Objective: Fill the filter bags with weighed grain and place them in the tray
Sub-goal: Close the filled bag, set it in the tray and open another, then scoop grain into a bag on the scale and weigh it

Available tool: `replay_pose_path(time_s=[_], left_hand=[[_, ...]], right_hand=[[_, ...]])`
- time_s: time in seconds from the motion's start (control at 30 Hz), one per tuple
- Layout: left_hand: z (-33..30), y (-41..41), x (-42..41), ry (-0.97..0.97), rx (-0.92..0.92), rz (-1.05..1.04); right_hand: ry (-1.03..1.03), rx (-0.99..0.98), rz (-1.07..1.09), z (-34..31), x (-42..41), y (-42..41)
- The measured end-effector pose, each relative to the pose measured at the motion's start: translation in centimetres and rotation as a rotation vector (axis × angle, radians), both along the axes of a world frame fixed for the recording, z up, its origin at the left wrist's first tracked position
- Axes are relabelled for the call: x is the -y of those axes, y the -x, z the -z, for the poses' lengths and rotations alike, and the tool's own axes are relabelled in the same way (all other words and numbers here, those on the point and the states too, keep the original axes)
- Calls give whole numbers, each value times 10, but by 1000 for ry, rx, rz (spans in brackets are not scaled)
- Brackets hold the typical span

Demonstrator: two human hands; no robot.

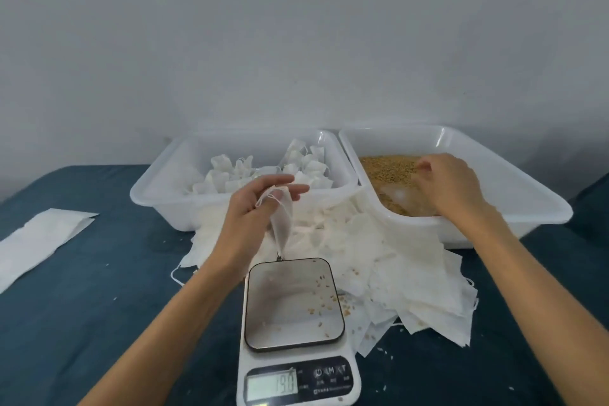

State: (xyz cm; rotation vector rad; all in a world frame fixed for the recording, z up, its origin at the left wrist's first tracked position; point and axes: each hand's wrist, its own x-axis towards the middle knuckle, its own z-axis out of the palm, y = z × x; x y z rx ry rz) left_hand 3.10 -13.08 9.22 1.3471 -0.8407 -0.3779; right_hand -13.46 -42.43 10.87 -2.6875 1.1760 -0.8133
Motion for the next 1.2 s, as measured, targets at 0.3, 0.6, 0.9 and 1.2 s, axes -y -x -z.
replay_pose_path(time_s=[0.3, 0.6, 0.9, 1.2], left_hand=[[-58, -109, 80, -329, 391, -355], [-29, -190, 147, -533, 584, -558], [5, -200, 179, -786, 698, -379], [-14, -204, 180, -824, 776, -483]], right_hand=[[-104, 443, -208, 13, -64, -35], [-91, 357, -230, 24, -57, -34], [-117, 361, -252, 28, -56, -34], [-130, 364, -261, 27, -58, -34]])
